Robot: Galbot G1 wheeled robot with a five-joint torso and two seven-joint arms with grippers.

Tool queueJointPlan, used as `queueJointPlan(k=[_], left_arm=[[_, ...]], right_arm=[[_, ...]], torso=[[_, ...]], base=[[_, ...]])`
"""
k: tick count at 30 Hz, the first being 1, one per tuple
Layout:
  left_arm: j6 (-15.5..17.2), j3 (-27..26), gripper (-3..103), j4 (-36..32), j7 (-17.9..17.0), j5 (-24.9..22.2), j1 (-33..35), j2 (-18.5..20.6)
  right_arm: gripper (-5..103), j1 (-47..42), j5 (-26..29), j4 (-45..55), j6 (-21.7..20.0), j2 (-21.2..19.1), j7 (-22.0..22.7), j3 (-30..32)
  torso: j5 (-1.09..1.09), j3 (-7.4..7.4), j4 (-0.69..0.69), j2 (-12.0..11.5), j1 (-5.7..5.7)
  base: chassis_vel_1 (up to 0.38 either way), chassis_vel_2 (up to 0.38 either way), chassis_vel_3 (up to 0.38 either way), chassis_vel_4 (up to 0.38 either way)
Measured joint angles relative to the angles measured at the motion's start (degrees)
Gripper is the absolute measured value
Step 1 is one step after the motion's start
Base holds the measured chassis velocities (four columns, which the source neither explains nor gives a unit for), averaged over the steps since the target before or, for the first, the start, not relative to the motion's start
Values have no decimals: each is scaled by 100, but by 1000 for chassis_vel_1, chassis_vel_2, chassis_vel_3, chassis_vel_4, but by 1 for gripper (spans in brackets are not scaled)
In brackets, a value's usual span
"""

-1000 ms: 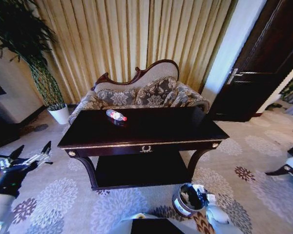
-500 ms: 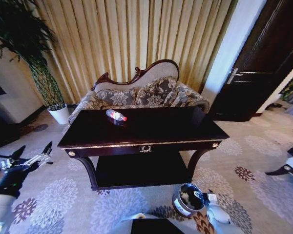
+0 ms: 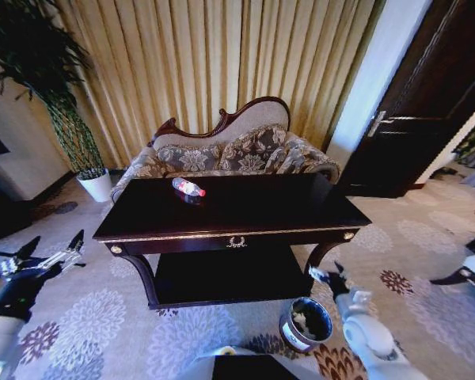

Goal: Move to the front of the table and place the trash on the table into the trash bin.

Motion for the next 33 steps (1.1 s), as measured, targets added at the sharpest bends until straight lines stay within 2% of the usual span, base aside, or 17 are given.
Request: queueJointPlan(k=[3, 9, 24, 33], left_arm=[[0, 18, 100, 9, -31, 0, -23, -7], [12, -73, 100, -37, -96, -59, -55, 25], [246, -83, 100, -95, -250, -130, -245, 109], [240, -77, 100, -98, -259, -73, -234, 101]], right_arm=[[100, 184, 71, 944, -401, 3, 58, -36], [100, 358, 34, 1672, -898, -45, 134, -240], [100, 417, -76, 1442, -939, -99, 88, -311], [100, 418, -95, 1367, -915, -53, -1, -385]], torso=[[0, 0, -1, 0, 0], [2, 0, -1, 0, 0], [2, 0, -1, 0, -1], [2, 2, 0, -2, 1]], base=[[0, 0, 0, 0], [0, 0, 0, 0], [-14, 17, 19, -16], [-179, 184, 191, -185]])
